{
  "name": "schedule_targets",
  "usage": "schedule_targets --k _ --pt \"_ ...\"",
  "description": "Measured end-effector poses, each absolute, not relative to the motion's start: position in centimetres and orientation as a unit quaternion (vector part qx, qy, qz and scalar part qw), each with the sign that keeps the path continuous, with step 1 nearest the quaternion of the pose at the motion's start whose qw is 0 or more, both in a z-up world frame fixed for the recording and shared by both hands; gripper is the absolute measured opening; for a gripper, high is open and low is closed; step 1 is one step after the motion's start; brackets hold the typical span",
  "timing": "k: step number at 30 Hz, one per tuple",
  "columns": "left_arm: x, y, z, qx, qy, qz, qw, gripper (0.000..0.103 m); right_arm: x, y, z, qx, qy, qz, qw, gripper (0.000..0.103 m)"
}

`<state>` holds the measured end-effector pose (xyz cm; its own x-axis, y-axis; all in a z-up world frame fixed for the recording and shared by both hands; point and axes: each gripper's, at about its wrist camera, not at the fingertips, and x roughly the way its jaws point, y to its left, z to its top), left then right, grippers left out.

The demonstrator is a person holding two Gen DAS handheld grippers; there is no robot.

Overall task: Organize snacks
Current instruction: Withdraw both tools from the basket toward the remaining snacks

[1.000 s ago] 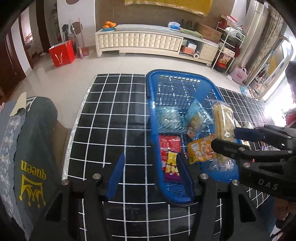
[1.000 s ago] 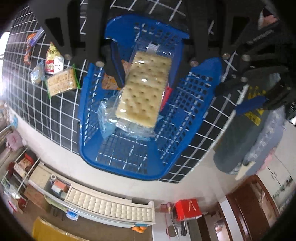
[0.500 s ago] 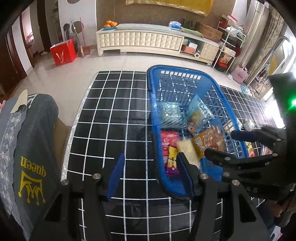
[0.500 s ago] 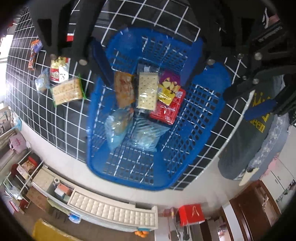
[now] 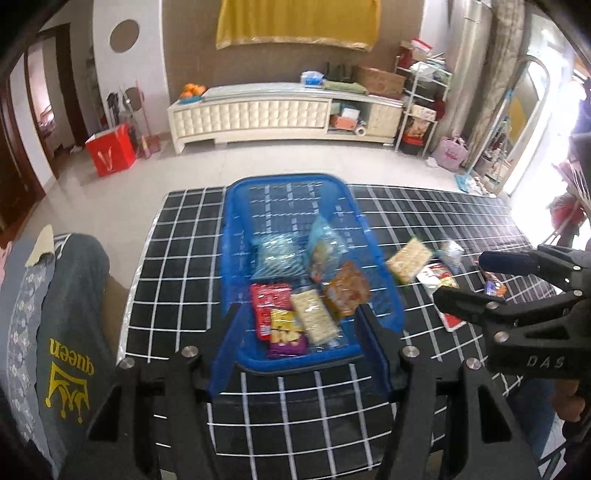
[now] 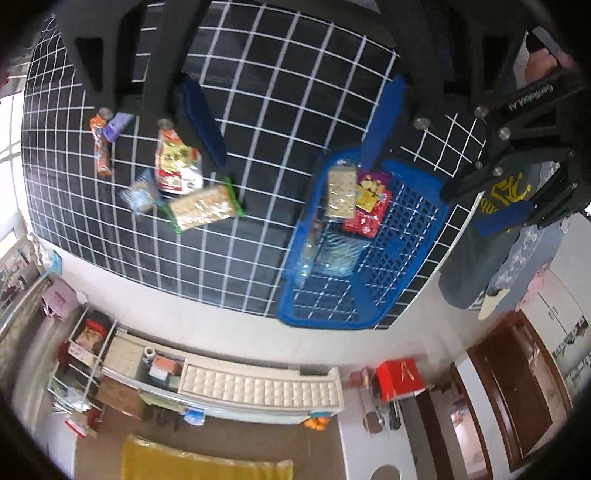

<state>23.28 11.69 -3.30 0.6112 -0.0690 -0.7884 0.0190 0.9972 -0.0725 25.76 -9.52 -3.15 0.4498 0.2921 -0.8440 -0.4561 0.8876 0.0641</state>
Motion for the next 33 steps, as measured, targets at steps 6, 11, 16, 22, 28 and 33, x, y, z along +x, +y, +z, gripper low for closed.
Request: schedule_targets --k 6,11,16,22,28,33 --pt "22.9 7.4 -2.1 -0.013 0.428 -0.047 0.903 0.065 24.6 -14.8 -1.6 -0.066 0.428 0.183 0.882 0.079" --pt "23.1 3.9 -1.6 -0.01 0.425 -0.076 0.902 0.065 24.7 -18.8 -1.6 -0.048 0.413 0.16 0.896 0.079" --pt "23.4 0.5 -1.5 -0.005 0.412 -0.096 0.906 0.065 25.7 -23.0 -2.9 -0.034 0.438 0.16 0.884 0.079" --pt "24.5 -4.3 -3.0 0.005 0.438 -0.126 0.89 0.065 26.6 -27.8 -4.6 -0.005 0.461 0.135 0.877 0.079" --pt "26.1 -7.9 -4.9 -0.003 0.464 -0.138 0.875 0.065 27.8 -31.5 -6.8 0.013 0.488 0.113 0.865 0.083" --pt "27.9 -10.8 -7.3 0.007 0.49 -0.144 0.86 0.065 29.2 -32.9 -8.8 0.014 0.513 0.107 0.852 0.083"
